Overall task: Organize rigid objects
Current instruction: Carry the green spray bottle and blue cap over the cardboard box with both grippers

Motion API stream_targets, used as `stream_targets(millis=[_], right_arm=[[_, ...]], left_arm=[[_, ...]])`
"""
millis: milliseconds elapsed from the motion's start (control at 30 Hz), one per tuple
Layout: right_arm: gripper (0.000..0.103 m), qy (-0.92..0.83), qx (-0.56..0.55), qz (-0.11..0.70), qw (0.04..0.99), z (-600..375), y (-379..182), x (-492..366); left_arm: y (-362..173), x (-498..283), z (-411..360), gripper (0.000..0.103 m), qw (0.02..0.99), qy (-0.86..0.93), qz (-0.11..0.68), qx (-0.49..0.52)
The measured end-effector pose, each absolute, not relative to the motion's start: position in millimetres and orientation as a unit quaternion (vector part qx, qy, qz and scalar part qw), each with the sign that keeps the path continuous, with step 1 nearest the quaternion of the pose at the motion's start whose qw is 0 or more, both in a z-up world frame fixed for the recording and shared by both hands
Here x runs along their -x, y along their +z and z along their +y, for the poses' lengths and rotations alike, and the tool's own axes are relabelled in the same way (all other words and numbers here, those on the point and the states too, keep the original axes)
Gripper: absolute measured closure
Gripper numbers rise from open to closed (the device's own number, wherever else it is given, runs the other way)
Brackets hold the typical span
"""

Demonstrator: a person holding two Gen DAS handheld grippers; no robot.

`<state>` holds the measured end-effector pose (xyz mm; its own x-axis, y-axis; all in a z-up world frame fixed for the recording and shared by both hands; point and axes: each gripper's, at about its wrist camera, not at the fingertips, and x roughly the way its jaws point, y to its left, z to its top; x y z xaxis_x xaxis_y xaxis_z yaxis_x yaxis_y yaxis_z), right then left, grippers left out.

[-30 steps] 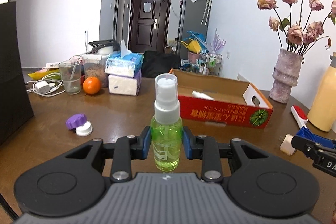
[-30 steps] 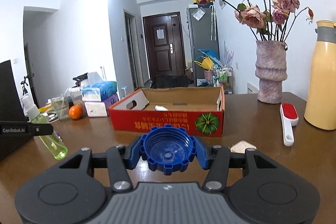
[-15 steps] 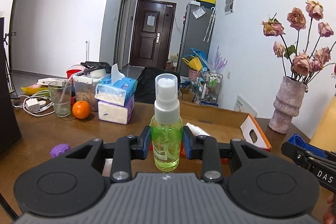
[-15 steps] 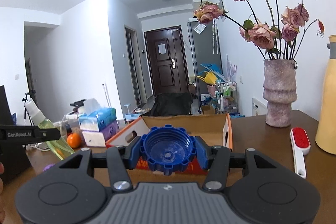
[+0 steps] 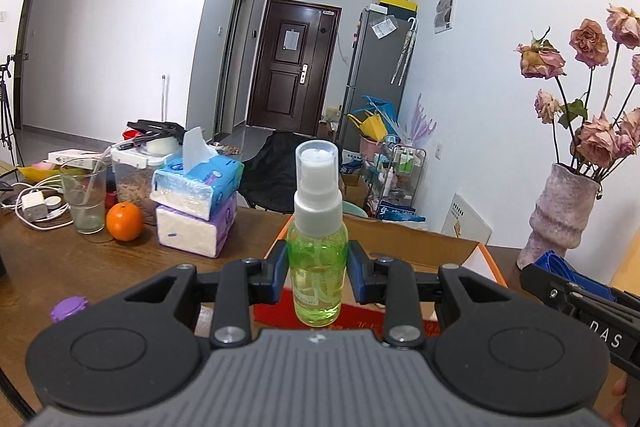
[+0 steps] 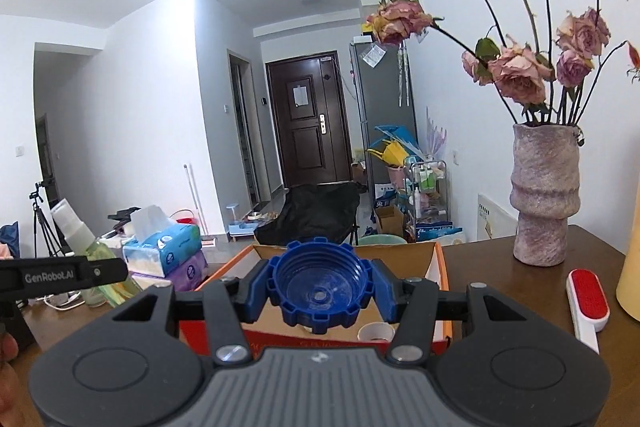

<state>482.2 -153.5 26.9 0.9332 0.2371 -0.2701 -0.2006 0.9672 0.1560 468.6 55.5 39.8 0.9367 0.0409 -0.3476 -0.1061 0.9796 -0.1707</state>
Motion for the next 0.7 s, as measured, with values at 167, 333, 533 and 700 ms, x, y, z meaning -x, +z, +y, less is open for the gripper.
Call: stream_targets(millis=[167, 333, 533, 700], right_arm=[[0.051, 0.112, -0.060, 0.154, 0.980, -151.7, 26.0, -505.3], [0.051, 0.114, -0.054, 0.161, 0.979, -147.8, 23.9, -524.4], [0.051, 0.117, -0.038, 0.165, 0.979, -137.4, 20.6, -545.2], [0.051, 0.118, -0.026, 0.171, 0.978, -131.0, 16.8, -562.6]], left_arm=[[37.2, -490.8, 52.5, 0.072, 0.979, 0.037, 0.176, 0.091], [32.3, -513.2, 55.1, 0.071, 0.978, 0.045, 0.184, 0.092], [28.8, -535.4, 59.1, 0.072, 0.977, 0.049, 0.187, 0.094], [27.0, -555.2, 60.0, 0.072, 0.976, 0.052, 0.190, 0.092]])
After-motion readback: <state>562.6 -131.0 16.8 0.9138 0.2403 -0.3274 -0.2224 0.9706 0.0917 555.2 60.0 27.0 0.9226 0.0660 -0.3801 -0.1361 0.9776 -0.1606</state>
